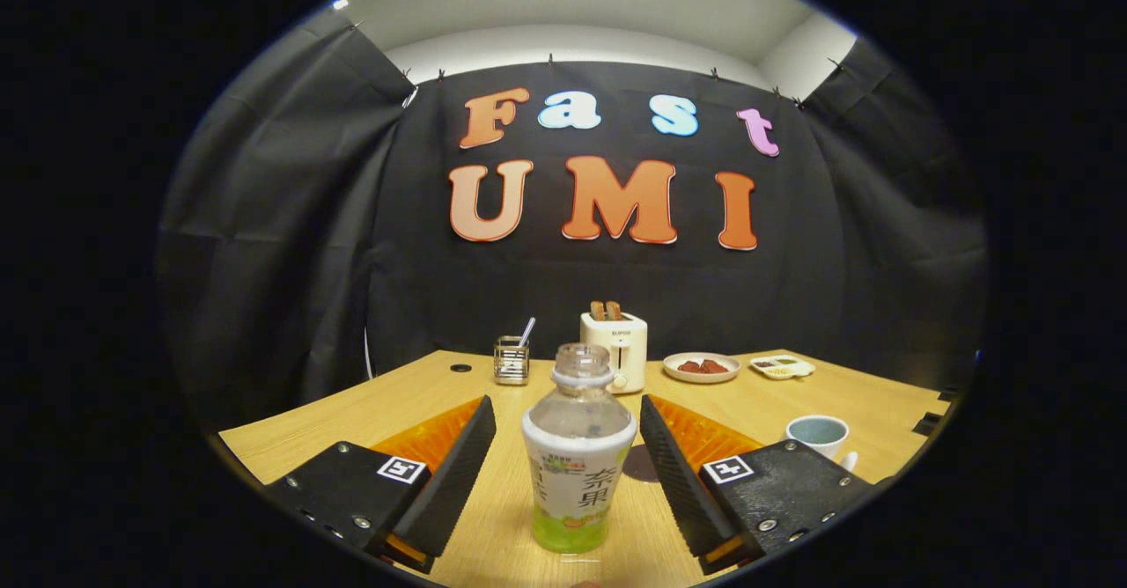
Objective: Take the bottle from table, then pour the juice into the cup, finally place the bottle on the coaster
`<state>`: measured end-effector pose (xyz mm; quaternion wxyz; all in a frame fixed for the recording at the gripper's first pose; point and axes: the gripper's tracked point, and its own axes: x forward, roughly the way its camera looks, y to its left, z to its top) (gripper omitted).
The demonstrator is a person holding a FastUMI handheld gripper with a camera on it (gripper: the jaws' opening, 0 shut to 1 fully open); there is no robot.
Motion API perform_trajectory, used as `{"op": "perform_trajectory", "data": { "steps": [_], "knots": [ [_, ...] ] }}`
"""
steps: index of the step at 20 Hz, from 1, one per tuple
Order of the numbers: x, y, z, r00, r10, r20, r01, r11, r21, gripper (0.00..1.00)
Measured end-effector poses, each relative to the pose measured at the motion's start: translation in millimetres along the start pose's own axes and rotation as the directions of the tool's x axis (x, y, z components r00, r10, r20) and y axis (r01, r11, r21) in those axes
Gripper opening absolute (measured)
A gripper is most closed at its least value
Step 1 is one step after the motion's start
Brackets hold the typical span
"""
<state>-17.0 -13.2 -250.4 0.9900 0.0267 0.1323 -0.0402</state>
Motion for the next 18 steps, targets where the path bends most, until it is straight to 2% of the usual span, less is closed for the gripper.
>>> {"op": "perform_trajectory", "data": {
  "steps": [8,12,14,18],
  "knots": [
    [-4,2,-40,0.992,0.019,-0.121,-0.016,0.999,0.027,0.94],
    [-4,-2,-56,0.986,0.003,-0.168,0.000,1.000,0.018,0.80],
    [-2,-3,-55,0.985,0.006,-0.175,-0.002,1.000,0.024,0.68],
    [5,-6,-53,0.982,0.004,-0.187,0.007,0.998,0.056,0.62]
  ]
}}
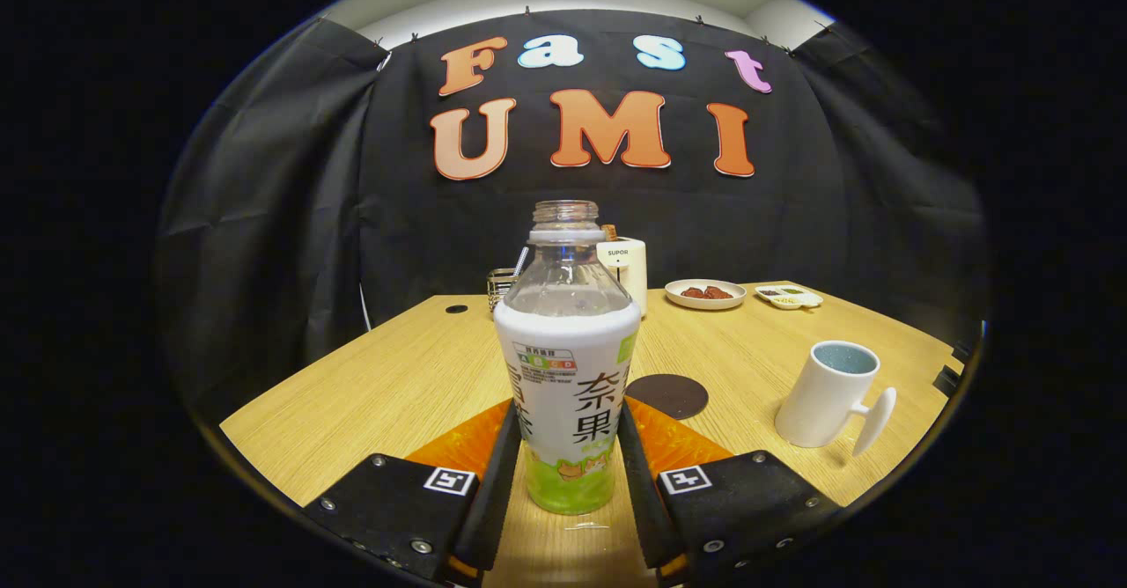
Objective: Take the bottle from table, then pour the juice into the cup, finally place the bottle on the coaster
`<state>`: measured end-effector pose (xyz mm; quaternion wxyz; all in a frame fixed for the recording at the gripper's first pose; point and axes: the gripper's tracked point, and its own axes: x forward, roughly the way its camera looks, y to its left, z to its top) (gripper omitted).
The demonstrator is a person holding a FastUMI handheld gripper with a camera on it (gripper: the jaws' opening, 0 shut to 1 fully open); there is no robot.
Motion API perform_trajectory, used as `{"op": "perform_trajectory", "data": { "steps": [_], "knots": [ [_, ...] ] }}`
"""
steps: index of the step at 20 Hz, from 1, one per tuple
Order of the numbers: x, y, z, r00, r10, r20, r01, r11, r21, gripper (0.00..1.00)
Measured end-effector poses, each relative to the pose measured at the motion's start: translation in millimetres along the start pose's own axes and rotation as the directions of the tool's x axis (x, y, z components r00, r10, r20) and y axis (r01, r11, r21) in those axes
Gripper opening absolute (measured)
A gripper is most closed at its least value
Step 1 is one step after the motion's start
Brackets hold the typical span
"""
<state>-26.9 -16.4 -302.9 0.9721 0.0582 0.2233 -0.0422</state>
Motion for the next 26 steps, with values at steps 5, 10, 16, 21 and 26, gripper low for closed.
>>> {"op": "perform_trajectory", "data": {
  "steps": [5,10,16,21,26],
  "knots": [
    [11,3,24,0.999,0.035,0.031,-0.038,0.992,0.118,0.60],
    [24,-3,35,0.996,0.076,0.050,-0.088,0.945,0.315,0.60],
    [30,-24,36,0.996,0.071,0.057,-0.091,0.811,0.577,0.60],
    [39,-38,34,0.995,0.058,0.081,-0.099,0.661,0.744,0.60],
    [46,-43,30,0.994,0.061,0.088,-0.107,0.484,0.869,0.60]
  ]
}}
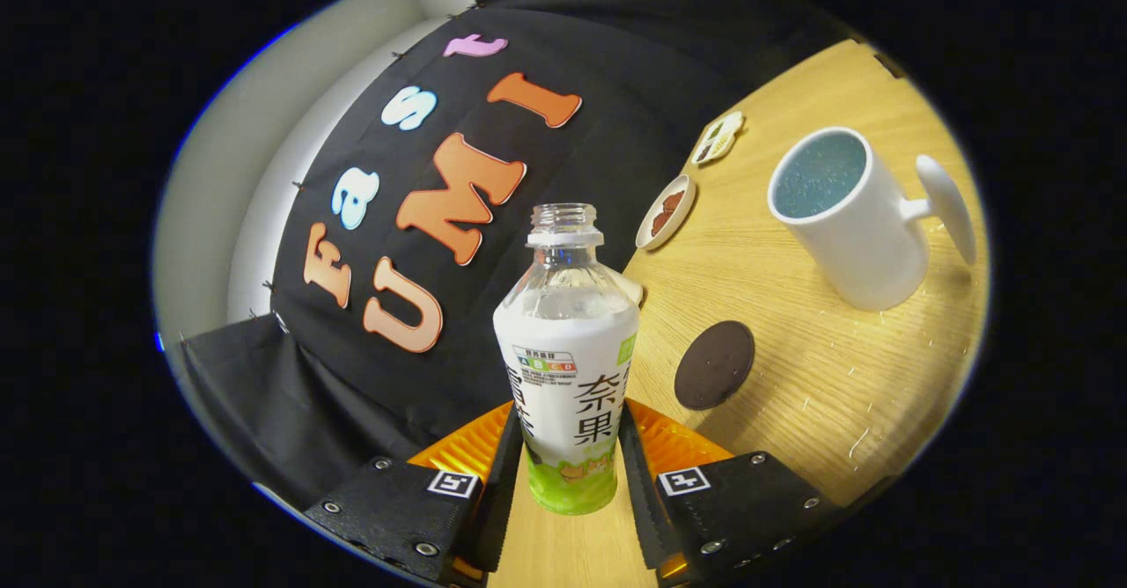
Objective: Take the bottle from table, then pour the juice into the cup, finally place the bottle on the coaster
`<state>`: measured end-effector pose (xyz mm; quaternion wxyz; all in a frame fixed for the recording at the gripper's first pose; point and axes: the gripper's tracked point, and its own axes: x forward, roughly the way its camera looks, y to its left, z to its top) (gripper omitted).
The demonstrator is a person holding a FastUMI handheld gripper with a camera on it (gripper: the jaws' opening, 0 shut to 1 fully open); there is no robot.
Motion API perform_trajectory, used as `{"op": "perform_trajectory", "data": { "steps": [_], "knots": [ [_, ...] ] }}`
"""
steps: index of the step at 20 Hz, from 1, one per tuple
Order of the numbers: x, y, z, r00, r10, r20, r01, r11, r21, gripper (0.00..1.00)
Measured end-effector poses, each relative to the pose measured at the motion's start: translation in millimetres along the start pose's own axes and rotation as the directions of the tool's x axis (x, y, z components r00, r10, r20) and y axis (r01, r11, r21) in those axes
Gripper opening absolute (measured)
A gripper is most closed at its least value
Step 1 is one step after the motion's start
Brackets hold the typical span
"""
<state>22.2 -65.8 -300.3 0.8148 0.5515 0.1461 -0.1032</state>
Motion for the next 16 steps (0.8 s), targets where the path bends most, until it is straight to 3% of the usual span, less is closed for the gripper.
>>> {"op": "perform_trajectory", "data": {
  "steps": [4,9,16],
  "knots": [
    [7,-13,7,0.999,-0.030,0.015,0.027,0.989,0.146,0.60],
    [7,-7,15,0.999,-0.007,0.044,-0.008,0.946,0.323,0.60],
    [5,-3,32,0.996,-0.007,0.090,-0.035,0.888,0.458,0.60]
  ]
}}
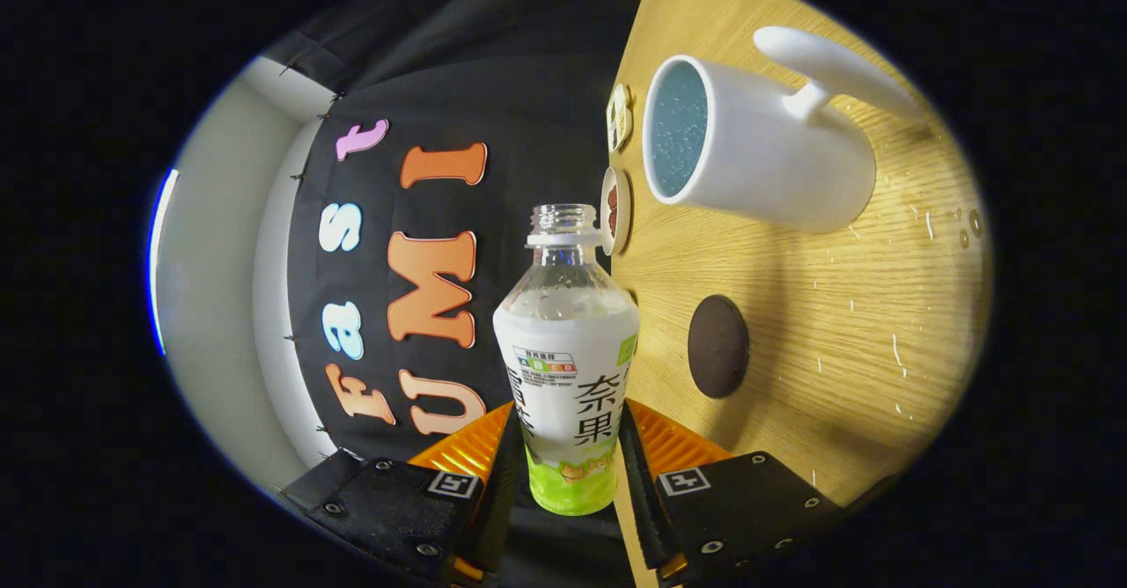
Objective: Take the bottle from table, then pour the juice into the cup, finally place the bottle on the coaster
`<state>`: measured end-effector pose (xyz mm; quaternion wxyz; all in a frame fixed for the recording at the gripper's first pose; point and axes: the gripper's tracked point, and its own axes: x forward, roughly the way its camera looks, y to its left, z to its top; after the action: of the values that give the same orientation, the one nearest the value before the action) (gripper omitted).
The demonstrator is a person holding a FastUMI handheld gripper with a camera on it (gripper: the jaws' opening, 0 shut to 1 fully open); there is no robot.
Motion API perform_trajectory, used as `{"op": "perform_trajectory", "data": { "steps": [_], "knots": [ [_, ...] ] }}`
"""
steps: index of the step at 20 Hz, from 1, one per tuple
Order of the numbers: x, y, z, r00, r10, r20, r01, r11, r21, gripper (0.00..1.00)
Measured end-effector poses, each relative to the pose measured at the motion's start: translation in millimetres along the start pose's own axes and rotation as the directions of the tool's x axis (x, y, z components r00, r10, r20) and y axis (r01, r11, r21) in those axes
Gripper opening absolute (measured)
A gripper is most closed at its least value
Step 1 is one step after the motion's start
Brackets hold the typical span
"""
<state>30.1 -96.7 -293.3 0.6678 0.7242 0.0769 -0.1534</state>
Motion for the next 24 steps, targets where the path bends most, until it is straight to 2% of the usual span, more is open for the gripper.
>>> {"op": "perform_trajectory", "data": {
  "steps": [7,24],
  "knots": [
    [-4,8,11,0.999,0.032,0.031,-0.036,0.992,0.121,0.59],
    [-6,30,39,0.995,0.055,0.082,-0.069,0.980,0.185,0.59]
  ]
}}
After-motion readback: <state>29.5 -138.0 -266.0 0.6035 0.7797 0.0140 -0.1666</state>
